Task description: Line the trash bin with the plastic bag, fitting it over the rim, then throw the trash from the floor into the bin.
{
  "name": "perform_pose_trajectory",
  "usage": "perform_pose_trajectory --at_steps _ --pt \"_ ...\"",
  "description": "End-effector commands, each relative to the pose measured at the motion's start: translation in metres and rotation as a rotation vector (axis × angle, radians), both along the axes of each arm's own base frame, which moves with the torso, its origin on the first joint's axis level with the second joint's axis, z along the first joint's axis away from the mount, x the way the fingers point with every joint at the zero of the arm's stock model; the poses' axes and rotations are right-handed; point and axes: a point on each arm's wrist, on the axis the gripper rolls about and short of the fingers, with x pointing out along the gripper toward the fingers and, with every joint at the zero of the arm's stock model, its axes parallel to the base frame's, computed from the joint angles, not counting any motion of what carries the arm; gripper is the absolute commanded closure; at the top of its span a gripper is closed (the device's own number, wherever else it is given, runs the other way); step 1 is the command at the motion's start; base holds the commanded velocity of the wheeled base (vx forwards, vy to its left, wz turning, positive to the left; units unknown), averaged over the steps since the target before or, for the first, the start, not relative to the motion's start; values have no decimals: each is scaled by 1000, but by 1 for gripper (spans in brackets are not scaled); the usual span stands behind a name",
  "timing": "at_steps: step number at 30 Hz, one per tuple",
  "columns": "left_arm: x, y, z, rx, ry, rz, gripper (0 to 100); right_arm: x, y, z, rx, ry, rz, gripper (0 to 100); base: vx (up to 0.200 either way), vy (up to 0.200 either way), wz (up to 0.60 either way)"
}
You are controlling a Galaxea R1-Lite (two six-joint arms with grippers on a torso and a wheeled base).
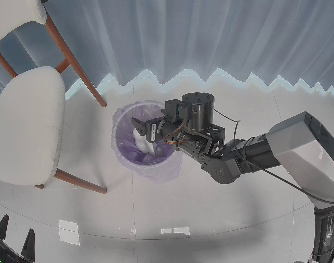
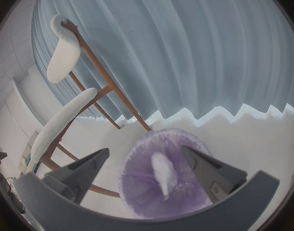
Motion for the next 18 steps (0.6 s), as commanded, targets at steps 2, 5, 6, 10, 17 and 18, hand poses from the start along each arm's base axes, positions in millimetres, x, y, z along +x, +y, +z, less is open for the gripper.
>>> perform_pose_trajectory --at_steps 2,5,6,10,17,18 --pt "0 0 -5 -1 2 -2 0 0 -7 8 14 -3 -17 0 0 0 0" --pt "0 0 -5 -1 2 -2 0 0 -15 18 43 -1 -49 0 0 0 0" --pt "0 0 -5 -2 2 0 0 -3 -20 23 58 6 -70 0 0 0 0" --pt "0 0 -5 -4 2 0 0 -9 -43 38 75 18 -162 0 0 0 0" --pt "0 0 -5 -10 -1 -1 0 -48 -172 85 90 -9 -434 0 0 0 0" --pt "0 0 -4 -11 -3 -2 0 -67 -202 91 91 -13 -488 0 0 0 0"
